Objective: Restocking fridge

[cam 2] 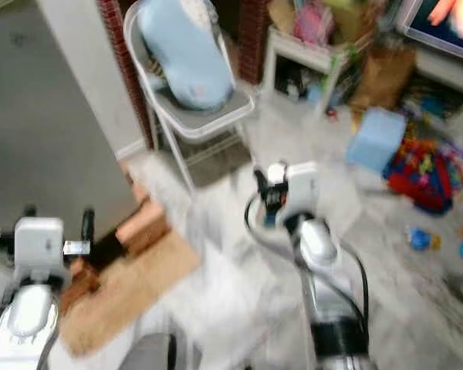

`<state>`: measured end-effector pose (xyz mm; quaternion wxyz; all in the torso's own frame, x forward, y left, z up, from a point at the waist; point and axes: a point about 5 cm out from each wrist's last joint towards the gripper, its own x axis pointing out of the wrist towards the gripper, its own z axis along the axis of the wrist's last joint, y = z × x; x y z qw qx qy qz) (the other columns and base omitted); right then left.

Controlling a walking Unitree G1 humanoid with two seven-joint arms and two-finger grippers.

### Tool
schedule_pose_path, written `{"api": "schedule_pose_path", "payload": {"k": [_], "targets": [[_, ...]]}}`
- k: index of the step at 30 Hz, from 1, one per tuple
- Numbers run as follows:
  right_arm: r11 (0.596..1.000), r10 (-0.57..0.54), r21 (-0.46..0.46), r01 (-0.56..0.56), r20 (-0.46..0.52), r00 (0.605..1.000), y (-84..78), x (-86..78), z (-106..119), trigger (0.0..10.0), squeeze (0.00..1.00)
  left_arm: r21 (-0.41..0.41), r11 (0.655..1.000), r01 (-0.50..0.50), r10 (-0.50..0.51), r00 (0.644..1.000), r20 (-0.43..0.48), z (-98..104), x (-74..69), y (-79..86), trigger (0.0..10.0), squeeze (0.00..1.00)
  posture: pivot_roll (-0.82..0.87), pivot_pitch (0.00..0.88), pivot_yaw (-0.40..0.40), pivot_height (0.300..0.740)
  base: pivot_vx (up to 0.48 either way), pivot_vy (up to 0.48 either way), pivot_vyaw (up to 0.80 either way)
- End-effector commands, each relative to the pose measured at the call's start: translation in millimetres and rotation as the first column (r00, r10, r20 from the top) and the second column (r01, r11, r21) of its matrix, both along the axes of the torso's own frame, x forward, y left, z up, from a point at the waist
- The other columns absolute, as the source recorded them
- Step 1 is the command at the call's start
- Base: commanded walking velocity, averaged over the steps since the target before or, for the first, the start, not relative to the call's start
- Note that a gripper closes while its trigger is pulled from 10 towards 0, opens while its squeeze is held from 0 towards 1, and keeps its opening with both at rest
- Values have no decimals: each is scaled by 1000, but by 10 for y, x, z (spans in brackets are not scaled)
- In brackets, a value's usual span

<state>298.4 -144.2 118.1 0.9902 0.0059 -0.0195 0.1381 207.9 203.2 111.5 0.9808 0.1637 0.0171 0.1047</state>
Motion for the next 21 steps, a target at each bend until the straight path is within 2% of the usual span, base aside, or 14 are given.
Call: {"api": "schedule_pose_path", "payload": {"k": [1,4,8,10,11,13,14,16,17,18,21], "targets": [[999,-14,-46,15,24,1000,21,35,37,10000,0,12,1000,-14,15,1000,-15,-21,33,60,10000,0,146,80,-67,740,0,480,0],[1000,-12,-17,12,13,1000,10,65,33,10000,0,-13,999,-47,47,999,-18,-29,106,118,10000,0,146,80,-84,740,0,480,0],[999,-2,-33,2,15,1000,23,127,68,10000,0,-1,996,-91,91,996,26,57,271,232,10000,0,135,82,-90,740,0,480,0],[998,-10,-55,11,16,1000,24,137,78,10000,0,-2,995,-102,102,994,29,65,285,250,10000,0,132,83,-89,740,0,480,0],[992,-27,-120,31,41,999,25,150,91,10000,0,-8,994,-111,111,993,35,67,307,274,10000,0,132,83,-89,740,0,480,0],[991,-17,-134,23,48,999,35,149,87,10000,0,-11,993,-119,120,992,34,68,315,287,10000,0,127,84,-87,740,0,480,0],[996,4,-92,-3,3,1000,52,134,49,10000,0,-16,991,-130,130,991,34,69,328,301,10000,0,124,86,-86,740,0,480,0],[995,-3,-104,2,-13,1000,41,125,32,10000,0,-9,990,-140,140,989,45,77,334,308,10000,0,121,89,-85,740,0,480,0],[989,4,-149,-4,3,1000,36,123,40,10000,0,8,988,-154,153,986,61,84,345,322,10000,0,121,88,-89,740,0,480,0],[988,13,-155,-13,-1,1000,39,121,40,10000,0,14,987,-159,157,985,66,85,349,328,10000,0,121,88,-89,740,0,480,0],[992,14,-128,-13,7,1000,50,118,69,10000,0,20,984,-179,176,981,81,81,375,362,10000,0,112,85,-89,740,0,480,0]]}}
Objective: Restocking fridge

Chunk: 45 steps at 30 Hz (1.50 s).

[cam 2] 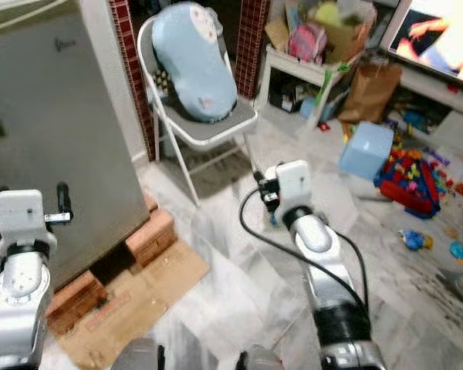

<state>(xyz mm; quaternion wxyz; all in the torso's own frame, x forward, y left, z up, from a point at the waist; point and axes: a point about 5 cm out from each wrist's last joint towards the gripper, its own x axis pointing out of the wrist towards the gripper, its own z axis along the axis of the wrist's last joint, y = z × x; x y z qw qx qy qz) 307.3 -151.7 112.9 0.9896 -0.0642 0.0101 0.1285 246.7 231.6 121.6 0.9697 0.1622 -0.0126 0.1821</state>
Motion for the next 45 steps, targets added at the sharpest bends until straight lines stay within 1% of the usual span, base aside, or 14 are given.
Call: {"api": "schedule_pose_path", "payload": {"k": [1,3,7,9,11,16,23,31,35,36,39,40,43,45], "targets": [[999,52,8,-53,58,997,152,20,130,10000,0,7,999,-35,35,999,0,-13,20,88,10000,0,112,85,-89,740,0,480,0],[998,57,23,-59,60,997,169,23,136,10000,0,-11,999,-50,50,999,8,4,63,94,10000,0,113,86,-92,740,0,480,0],[995,65,65,-70,78,995,195,47,213,10000,0,11,997,-71,70,997,37,52,93,107,10000,0,111,93,-92,740,0,480,0],[994,70,76,-76,87,994,216,62,256,10000,0,-32,992,-119,120,992,32,48,125,152,10000,0,105,92,-92,740,0,480,0],[994,75,76,-82,87,993,226,56,253,10000,0,-43,991,-130,131,991,38,54,153,159,10000,0,104,91,-92,740,0,480,0],[992,93,77,-100,82,992,251,20,224,10000,0,-42,992,-118,120,991,51,77,202,124,10000,0,102,89,-92,740,0,480,0],[992,108,63,-113,83,991,247,25,222,10000,0,-28,993,-115,117,991,60,59,186,45,10000,0,101,90,-92,740,0,480,0],[991,115,56,-120,84,990,248,2,209,10000,0,-40,997,-65,68,996,58,30,134,-38,10000,0,101,97,-92,740,0,0,0],[991,119,55,-123,80,990,251,-5,194,10000,0,-93,991,-93,95,995,22,19,222,106,10000,0,101,98,-92,740,0,0,0],[991,120,54,-125,79,990,253,-8,193,10000,0,-109,991,-75,77,997,22,38,279,134,10000,0,100,98,-93,740,0,0,0],[991,121,53,-125,79,990,254,-8,194,10000,0,-128,991,-50,54,998,27,61,325,145,10000,0,98,98,-93,740,0,0,0],[991,119,53,-124,79,990,250,-10,194,10000,0,-156,988,1,3,1000,22,67,363,122,10000,0,94,98,-92,740,0,0,0],[992,114,51,-118,79,990,234,-10,193,10000,0,-170,985,37,-39,999,-7,42,397,101,10000,0,92,98,-90,740,0,0,0],[992,108,53,-112,78,991,222,-9,190,10000,0,-218,970,104,-113,993,-25,1,428,56,10000,0,91,98,-90,740,0,0,0]]}}
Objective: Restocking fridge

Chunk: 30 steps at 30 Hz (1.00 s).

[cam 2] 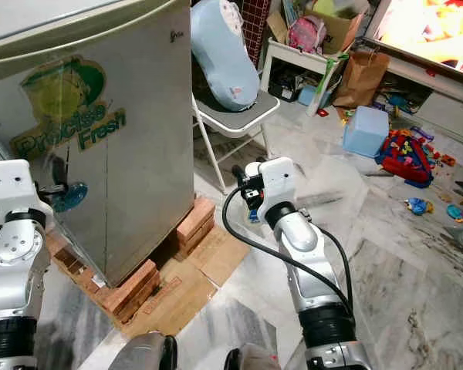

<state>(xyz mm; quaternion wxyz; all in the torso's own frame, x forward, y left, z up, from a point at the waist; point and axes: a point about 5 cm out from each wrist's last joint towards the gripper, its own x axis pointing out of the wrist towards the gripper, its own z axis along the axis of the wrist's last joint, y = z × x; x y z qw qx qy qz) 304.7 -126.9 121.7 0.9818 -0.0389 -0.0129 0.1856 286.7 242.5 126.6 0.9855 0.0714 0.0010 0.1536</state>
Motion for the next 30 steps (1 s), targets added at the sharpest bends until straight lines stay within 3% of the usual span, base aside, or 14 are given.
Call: {"api": "schedule_pose_path", "payload": {"k": [1,3,7,8,11,12,18,24,30], "targets": [[1000,-10,4,10,43,999,-28,13,101,10000,0,-60,993,101,-104,993,-55,-88,38,-108,10000,0,87,98,-86,740,0,0,0],[1000,-11,4,11,43,999,-28,11,101,10000,0,-67,992,111,-115,991,-66,-103,41,-126,10000,0,87,98,-86,740,0,0,0],[1000,-12,1,12,41,999,-26,4,91,10000,0,-85,963,257,-264,961,-81,-143,34,-320,10000,0,88,97,-86,740,0,0,0],[1000,-12,0,12,42,999,-26,3,92,10000,0,-104,931,350,-359,929,-88,-164,-1,-465,10000,0,89,96,-85,740,0,0,0],[999,-38,-14,39,50,998,-59,13,97,10000,0,-110,875,471,-482,870,-104,-185,-73,-644,10000,0,89,96,-85,740,0,0,0],[999,-38,-14,39,50,998,-59,13,97,10000,0,-110,875,471,-482,870,-104,-185,-73,-644,10000,0,89,96,-85,740,0,0,0],[975,-205,-79,208,45,978,-287,72,49,10000,0,-153,725,672,-687,722,-80,-147,-251,-989,10000,0,87,98,-86,740,0,0,0],[957,-274,-91,275,28,961,-366,83,23,10000,0,-151,687,710,-724,688,-59,-93,-279,-1116,10000,0,86,98,-86,740,0,0,0],[932,-351,-96,350,1,936,-445,62,-38,10000,0,-148,662,735,-745,666,-26,-16,-269,-1210,10000,0,79,99,-82,740,0,-101,-778]]}}
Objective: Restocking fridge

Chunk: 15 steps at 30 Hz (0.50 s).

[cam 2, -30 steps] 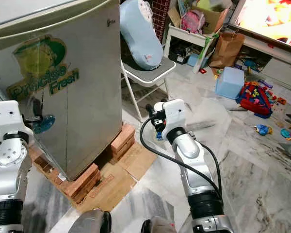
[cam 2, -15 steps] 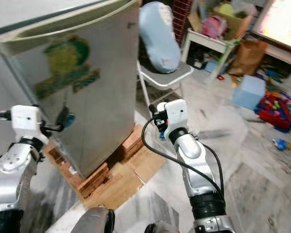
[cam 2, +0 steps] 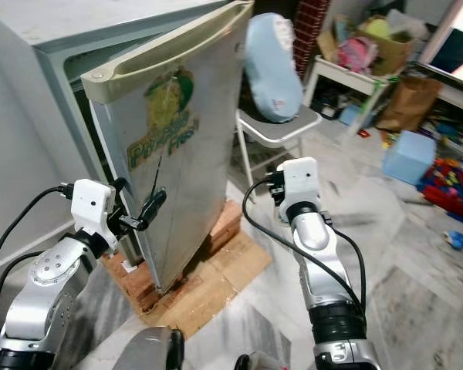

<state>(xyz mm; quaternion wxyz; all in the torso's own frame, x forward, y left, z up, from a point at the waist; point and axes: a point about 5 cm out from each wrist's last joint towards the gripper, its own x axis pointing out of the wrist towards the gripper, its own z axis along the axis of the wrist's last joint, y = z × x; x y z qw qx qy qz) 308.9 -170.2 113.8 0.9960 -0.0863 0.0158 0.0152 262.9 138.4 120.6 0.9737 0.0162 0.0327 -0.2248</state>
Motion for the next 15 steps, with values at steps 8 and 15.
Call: {"api": "schedule_pose_path", "payload": {"k": [8,15], "targets": [[1000,-15,2,15,11,1000,11,3,34,10000,0,-24,996,92,-91,996,20,59,-39,-225,10000,0,76,101,-75,740,0,-429,-215],[1000,-24,-2,24,15,1000,8,-10,33,10000,0,-15,994,105,-104,994,21,56,-40,-256,10000,0,75,103,-72,740,0,-450,0]]}}
